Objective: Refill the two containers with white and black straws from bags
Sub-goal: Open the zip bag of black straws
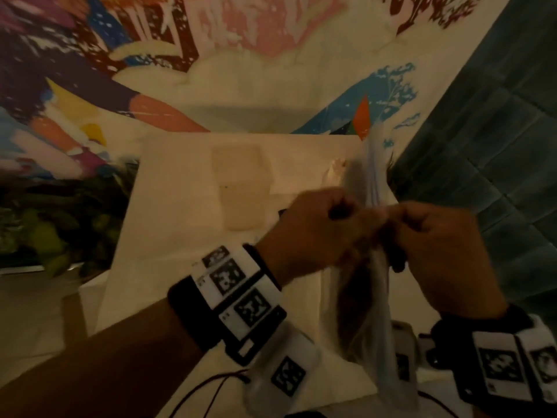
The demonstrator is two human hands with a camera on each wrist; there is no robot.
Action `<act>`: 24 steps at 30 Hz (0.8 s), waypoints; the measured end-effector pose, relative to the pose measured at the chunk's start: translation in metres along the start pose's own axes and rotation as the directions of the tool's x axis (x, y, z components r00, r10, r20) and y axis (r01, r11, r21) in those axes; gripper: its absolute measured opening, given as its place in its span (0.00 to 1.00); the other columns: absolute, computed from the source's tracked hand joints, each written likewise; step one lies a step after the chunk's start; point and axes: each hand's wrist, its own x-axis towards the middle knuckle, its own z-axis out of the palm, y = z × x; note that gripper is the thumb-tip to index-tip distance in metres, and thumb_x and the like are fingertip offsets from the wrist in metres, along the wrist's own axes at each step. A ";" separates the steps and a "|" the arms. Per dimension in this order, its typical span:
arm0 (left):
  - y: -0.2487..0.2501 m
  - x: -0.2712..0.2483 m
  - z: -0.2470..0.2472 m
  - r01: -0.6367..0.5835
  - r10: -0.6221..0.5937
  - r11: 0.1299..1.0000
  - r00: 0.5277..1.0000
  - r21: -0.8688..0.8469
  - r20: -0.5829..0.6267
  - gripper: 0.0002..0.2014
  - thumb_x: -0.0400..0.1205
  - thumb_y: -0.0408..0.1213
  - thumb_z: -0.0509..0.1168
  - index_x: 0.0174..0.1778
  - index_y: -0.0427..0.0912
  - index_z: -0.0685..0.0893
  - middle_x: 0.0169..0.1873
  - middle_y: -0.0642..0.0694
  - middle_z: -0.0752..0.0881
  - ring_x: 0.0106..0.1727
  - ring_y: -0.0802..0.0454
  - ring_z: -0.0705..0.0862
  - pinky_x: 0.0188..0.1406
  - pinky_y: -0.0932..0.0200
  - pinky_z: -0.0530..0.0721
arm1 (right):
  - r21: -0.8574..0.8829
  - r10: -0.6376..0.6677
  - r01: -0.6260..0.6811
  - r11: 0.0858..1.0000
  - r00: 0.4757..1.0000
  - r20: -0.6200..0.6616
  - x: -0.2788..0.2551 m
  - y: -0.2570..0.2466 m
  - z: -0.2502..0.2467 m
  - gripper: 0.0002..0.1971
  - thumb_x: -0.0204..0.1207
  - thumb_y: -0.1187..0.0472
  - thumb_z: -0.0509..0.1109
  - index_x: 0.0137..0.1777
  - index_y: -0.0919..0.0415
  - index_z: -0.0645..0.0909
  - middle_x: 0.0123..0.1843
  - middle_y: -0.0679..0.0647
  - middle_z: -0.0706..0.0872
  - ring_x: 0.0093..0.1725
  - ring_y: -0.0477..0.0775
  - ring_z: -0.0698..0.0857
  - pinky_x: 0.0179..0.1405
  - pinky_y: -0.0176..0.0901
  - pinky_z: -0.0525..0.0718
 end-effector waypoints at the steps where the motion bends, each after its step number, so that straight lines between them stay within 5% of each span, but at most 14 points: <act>1: 0.007 -0.005 -0.011 -0.031 0.030 0.999 0.998 -0.012 -0.059 0.13 0.77 0.49 0.67 0.44 0.41 0.82 0.36 0.41 0.90 0.32 0.47 0.88 0.34 0.53 0.90 | 0.024 -0.032 0.031 0.999 0.998 0.047 0.000 -0.014 0.007 0.11 0.76 0.65 0.70 0.32 0.57 0.84 0.19 0.48 0.83 0.15 0.42 0.76 0.17 0.29 0.75; 4: 0.013 -0.020 -0.042 -0.110 0.095 0.992 0.972 -0.059 -0.215 0.14 0.77 0.45 0.68 0.41 0.35 0.82 0.31 0.36 0.86 0.26 0.48 0.82 0.22 0.61 0.81 | 0.095 -0.104 0.092 0.991 0.986 0.133 0.003 -0.041 0.036 0.11 0.72 0.59 0.74 0.31 0.63 0.84 0.19 0.50 0.83 0.15 0.41 0.76 0.17 0.29 0.73; 7: -0.005 -0.034 -0.064 -0.069 0.029 0.987 0.963 -0.144 -0.267 0.09 0.78 0.38 0.67 0.38 0.35 0.79 0.26 0.37 0.78 0.24 0.48 0.75 0.19 0.63 0.72 | 0.134 -0.130 0.105 0.985 0.971 0.200 0.001 -0.045 0.070 0.12 0.74 0.63 0.74 0.30 0.63 0.83 0.17 0.47 0.81 0.15 0.41 0.75 0.18 0.29 0.73; 11: -0.050 -0.055 -0.078 0.055 -0.152 0.950 0.942 -0.309 -0.298 0.09 0.79 0.39 0.66 0.35 0.40 0.78 0.22 0.46 0.77 0.21 0.53 0.73 0.18 0.65 0.71 | 0.209 0.032 -0.108 0.972 0.941 0.338 -0.011 -0.023 0.113 0.13 0.79 0.67 0.68 0.33 0.71 0.82 0.17 0.50 0.78 0.16 0.45 0.74 0.19 0.37 0.73; 15: -0.094 -0.076 -0.078 0.105 -0.257 0.918 0.892 -0.383 -0.371 0.12 0.80 0.42 0.64 0.32 0.42 0.75 0.26 0.43 0.75 0.27 0.47 0.75 0.30 0.54 0.76 | 0.220 0.223 -0.350 0.911 0.864 0.452 -0.026 0.004 0.137 0.11 0.79 0.69 0.66 0.36 0.74 0.82 0.23 0.59 0.81 0.19 0.53 0.77 0.19 0.40 0.74; 19: -0.106 -0.085 -0.076 0.078 -0.186 0.963 0.884 -0.257 -0.429 0.09 0.80 0.33 0.64 0.34 0.36 0.76 0.30 0.35 0.79 0.30 0.43 0.79 0.31 0.52 0.80 | 0.262 0.258 -0.387 0.884 0.871 0.418 -0.023 0.005 0.139 0.13 0.80 0.62 0.67 0.39 0.72 0.81 0.30 0.62 0.83 0.26 0.58 0.80 0.23 0.44 0.77; 22: -0.102 -0.081 -0.070 0.050 -0.094 0.993 0.884 -0.108 -0.457 0.10 0.74 0.25 0.69 0.29 0.34 0.77 0.22 0.42 0.81 0.26 0.44 0.81 0.27 0.54 0.83 | 0.228 0.230 -0.342 0.912 0.884 0.407 -0.007 -0.003 0.144 0.18 0.73 0.47 0.74 0.41 0.65 0.82 0.31 0.57 0.85 0.28 0.54 0.83 0.23 0.42 0.80; 24: -0.098 -0.078 -0.065 0.018 -0.046 0.998 0.872 -0.062 -0.487 0.09 0.70 0.21 0.71 0.28 0.32 0.77 0.20 0.46 0.82 0.24 0.50 0.82 0.27 0.57 0.82 | 0.146 0.214 -0.298 0.943 0.882 0.419 0.003 -0.003 0.150 0.16 0.71 0.48 0.76 0.40 0.62 0.84 0.33 0.59 0.87 0.30 0.54 0.85 0.26 0.46 0.84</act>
